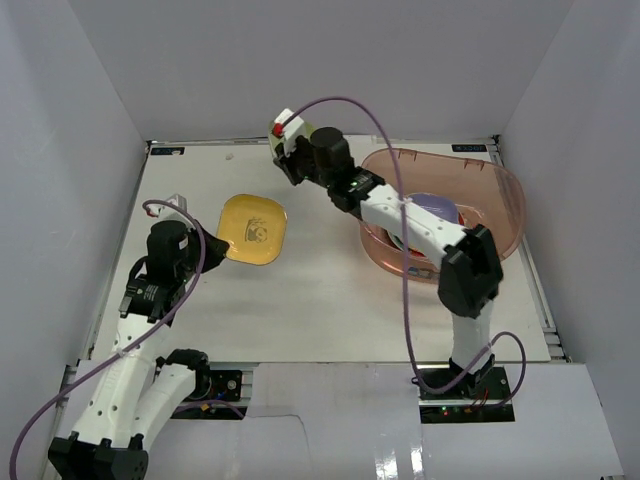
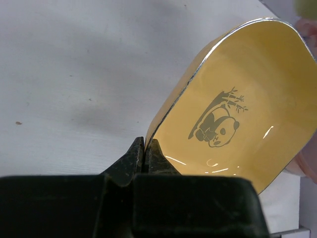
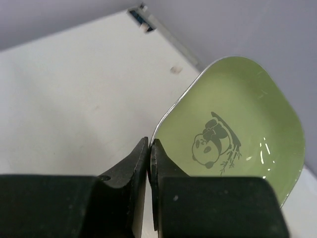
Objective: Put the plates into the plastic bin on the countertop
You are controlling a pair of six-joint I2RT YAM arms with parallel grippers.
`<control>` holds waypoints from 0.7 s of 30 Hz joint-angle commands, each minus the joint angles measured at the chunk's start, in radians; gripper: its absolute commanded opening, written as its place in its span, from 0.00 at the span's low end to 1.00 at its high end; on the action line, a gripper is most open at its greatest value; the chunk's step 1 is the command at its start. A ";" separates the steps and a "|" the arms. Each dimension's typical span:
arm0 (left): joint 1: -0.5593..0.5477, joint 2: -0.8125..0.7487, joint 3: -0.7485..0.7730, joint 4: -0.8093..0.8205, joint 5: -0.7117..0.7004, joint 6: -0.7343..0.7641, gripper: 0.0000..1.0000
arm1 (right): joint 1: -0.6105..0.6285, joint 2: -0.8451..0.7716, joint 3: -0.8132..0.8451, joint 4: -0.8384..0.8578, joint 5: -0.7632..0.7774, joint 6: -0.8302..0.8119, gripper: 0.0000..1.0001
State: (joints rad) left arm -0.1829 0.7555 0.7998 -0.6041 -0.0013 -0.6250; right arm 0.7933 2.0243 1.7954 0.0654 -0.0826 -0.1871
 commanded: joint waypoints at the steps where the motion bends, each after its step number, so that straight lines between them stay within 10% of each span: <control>1: -0.030 -0.054 0.010 0.064 0.076 -0.013 0.00 | -0.019 -0.275 -0.109 0.059 0.165 -0.040 0.08; 8: -0.093 -0.100 -0.057 0.147 0.155 -0.065 0.00 | -0.089 -0.614 -0.523 -0.097 0.536 -0.006 0.08; 21: -0.133 -0.091 -0.085 0.199 0.193 -0.097 0.00 | -0.307 -0.656 -0.771 -0.176 0.483 0.061 0.08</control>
State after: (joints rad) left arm -0.3099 0.6552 0.7181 -0.4595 0.1696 -0.7067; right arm 0.4915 1.3567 1.0161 -0.1505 0.3847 -0.1329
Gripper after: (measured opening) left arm 0.028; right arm 0.086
